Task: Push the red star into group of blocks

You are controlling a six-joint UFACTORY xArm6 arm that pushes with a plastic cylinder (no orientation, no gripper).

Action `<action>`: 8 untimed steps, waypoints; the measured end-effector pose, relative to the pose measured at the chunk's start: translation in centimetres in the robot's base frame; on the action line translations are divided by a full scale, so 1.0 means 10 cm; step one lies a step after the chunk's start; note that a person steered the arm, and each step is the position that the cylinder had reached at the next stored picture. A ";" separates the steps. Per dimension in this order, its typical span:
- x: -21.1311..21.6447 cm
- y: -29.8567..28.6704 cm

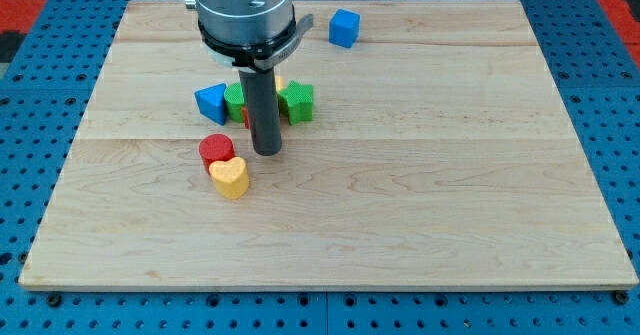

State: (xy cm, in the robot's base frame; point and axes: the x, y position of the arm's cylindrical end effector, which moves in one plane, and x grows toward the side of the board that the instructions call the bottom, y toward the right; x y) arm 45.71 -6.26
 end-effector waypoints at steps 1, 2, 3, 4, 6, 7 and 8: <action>-0.03 0.00; -0.11 -0.17; -0.24 -0.26; -0.28 -0.28; -0.25 -0.32; -0.25 -0.28; -0.25 -0.24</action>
State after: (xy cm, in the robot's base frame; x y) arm 43.26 -8.65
